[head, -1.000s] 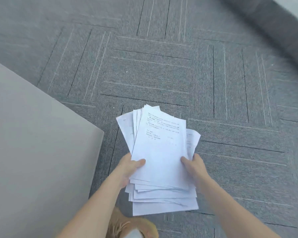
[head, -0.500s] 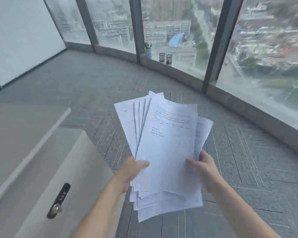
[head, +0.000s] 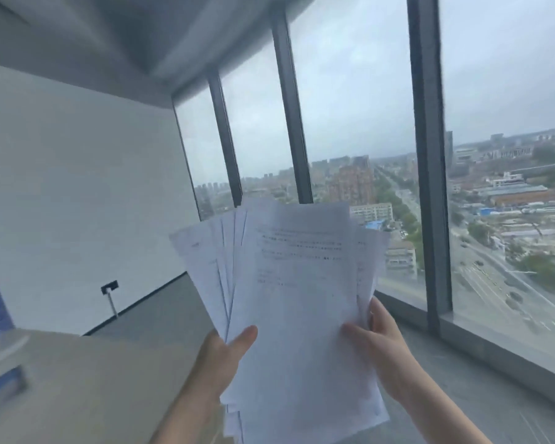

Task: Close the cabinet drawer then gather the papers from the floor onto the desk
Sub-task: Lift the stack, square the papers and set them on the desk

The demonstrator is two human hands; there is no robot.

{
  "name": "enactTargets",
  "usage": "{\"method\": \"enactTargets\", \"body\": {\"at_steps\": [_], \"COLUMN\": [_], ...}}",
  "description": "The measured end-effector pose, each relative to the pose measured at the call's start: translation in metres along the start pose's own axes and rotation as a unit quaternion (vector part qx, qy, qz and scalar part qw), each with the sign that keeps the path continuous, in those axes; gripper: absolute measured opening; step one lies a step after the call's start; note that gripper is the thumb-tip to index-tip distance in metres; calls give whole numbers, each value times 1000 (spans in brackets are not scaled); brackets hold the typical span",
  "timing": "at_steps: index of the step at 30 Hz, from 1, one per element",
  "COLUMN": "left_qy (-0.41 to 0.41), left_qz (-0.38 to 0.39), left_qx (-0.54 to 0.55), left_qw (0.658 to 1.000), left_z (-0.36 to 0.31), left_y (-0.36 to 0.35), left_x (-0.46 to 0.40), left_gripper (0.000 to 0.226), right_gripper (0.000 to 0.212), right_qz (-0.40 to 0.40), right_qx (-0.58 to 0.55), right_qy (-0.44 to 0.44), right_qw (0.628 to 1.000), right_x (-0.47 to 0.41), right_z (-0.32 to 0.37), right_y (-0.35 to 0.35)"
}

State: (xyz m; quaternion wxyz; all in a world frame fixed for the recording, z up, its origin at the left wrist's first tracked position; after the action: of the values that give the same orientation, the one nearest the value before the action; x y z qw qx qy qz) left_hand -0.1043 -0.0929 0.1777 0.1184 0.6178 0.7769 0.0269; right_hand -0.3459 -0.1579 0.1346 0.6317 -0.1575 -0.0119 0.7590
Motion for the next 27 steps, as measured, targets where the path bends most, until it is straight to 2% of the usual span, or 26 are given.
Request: {"method": "enactTargets", "body": {"at_steps": [4,8,11,12,14,15,20,27], "left_qy": [-30,-43,-52,-59,-67,-66,-33,-27], "left_qz": [-65,-128,-208,-227,-262,-279,-350,-412], "left_qx": [7,0,4,11,7,7,34,32], "left_qw": [997,991,977,972,963,958,935,910], "left_z": [-51,-75,-77,-79,-86,-90,-73,-38], "left_y": [72,143,202,219,247,258,327,393], "left_x": [48,93,124,137,169,183,251,326], "left_gripper": [20,43,84,75,32,23,25,30], "right_gripper": [49,49,49,49,48,49,46,55], "right_qz": [75,149,197,215,249,265,327,393], "right_qx": [-27,-54,-71,-75,-73,-72,-58,-37], "right_qy": [51,79,84,85,84,82,72,27], "right_qw": [995,984,974,970,962,958,941,918], "right_x": [21,38,47,50,59,64,92,152], "right_z": [59,89,104,106,109,109,87,36], "right_y": [-72,-142,-199,-220,-261,-282,-373,-468]}}
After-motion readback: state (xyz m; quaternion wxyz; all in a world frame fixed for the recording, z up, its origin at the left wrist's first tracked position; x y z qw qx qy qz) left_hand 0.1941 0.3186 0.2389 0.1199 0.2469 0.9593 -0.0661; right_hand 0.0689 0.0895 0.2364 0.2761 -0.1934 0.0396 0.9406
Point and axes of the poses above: each hand's wrist, its own x-axis away from the middle knuckle, its own y-axis out of the back of the hand, z = x × y, the point moved 3 cm from there along -x, towards the middle knuckle, and after that the axes turned 4 degrees about z, right-handed, at the moved point
